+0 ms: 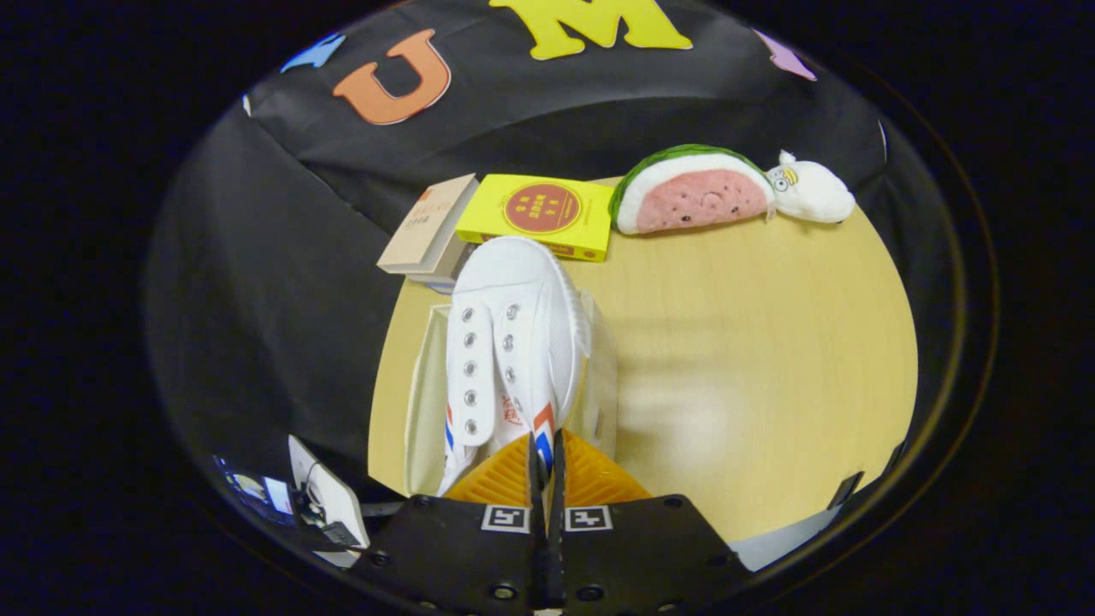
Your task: Open the storage box then place both shoes into the box .Put the left shoe in first, then the right shoe, with the right side of both shoes facing outward in a uniform manner.
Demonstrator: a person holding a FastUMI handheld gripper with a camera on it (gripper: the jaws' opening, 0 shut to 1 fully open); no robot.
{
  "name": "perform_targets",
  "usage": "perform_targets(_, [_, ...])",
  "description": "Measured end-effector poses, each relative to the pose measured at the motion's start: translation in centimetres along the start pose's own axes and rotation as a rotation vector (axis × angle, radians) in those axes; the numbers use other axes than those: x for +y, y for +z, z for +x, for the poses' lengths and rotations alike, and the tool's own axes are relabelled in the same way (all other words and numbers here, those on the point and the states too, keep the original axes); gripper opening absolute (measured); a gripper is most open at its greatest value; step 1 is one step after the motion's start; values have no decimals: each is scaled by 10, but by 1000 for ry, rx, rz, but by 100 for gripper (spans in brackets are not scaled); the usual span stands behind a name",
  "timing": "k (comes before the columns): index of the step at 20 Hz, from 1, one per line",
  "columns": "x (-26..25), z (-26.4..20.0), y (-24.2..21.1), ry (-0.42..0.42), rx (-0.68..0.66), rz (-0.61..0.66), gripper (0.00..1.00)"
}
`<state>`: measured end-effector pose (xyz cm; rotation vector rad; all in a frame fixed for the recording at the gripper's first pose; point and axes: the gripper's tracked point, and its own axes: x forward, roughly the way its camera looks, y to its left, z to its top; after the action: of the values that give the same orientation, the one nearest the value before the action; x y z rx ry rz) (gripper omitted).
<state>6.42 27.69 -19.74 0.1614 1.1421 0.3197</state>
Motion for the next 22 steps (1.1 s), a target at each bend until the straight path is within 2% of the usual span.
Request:
perform_targets(6, [0, 48, -26, -131, -35, -13, 0])
perform_targets(13, [-7, 64, -33, -203, -30, -31, 1])
perform_targets(15, [1, 64, -34, -191, -39, -29, 9])
perform_targets(16, [6, 60, -32, -174, -62, -30, 20])
perform_targets(18, [6, 47, -25, -179, -113, -54, 27])
perform_targets(21, [9, 23, -19, -175, -172, -66, 69])
perform_targets(22, [7, 12, -17, -174, -194, -63, 74])
